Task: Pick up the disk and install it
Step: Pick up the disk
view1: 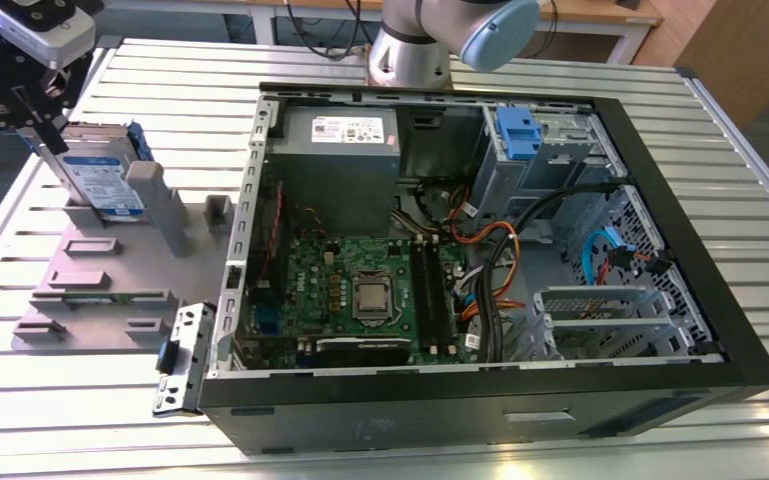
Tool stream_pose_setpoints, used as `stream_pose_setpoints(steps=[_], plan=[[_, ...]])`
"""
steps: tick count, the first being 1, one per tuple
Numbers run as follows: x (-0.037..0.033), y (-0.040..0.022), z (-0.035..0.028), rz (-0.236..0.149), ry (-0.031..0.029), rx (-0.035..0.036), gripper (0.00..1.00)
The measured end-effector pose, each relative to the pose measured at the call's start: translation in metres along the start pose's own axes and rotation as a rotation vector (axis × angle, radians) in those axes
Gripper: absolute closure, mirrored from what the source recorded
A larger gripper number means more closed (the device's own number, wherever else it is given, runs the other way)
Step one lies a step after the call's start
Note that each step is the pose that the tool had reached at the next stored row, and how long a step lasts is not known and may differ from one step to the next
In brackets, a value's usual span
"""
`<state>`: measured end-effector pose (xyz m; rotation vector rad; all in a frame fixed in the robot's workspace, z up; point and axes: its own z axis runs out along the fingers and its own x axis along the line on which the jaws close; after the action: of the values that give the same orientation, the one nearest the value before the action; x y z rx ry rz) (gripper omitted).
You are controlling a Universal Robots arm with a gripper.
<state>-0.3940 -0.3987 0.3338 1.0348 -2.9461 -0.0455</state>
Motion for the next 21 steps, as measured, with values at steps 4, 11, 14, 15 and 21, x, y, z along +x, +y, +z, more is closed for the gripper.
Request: stream_pose_setpoints(steps=[4, 11, 14, 15, 21], plan=[[0.0000, 0.0000, 0.0000, -0.008, 0.0002, 0.0001, 0.89], [0.0000, 0.0000, 0.0000, -0.022, 0.0007, 0.0002, 0.89], [0.0000, 0.0000, 0.0000, -0.028, 0.0009, 0.0002, 0.89], [0.0000, 0.0000, 0.0000, -0.029, 0.0009, 0.0003, 0.89], [0.0000, 0.0000, 0.0000, -0.041, 0.0014, 0.0004, 0.89]])
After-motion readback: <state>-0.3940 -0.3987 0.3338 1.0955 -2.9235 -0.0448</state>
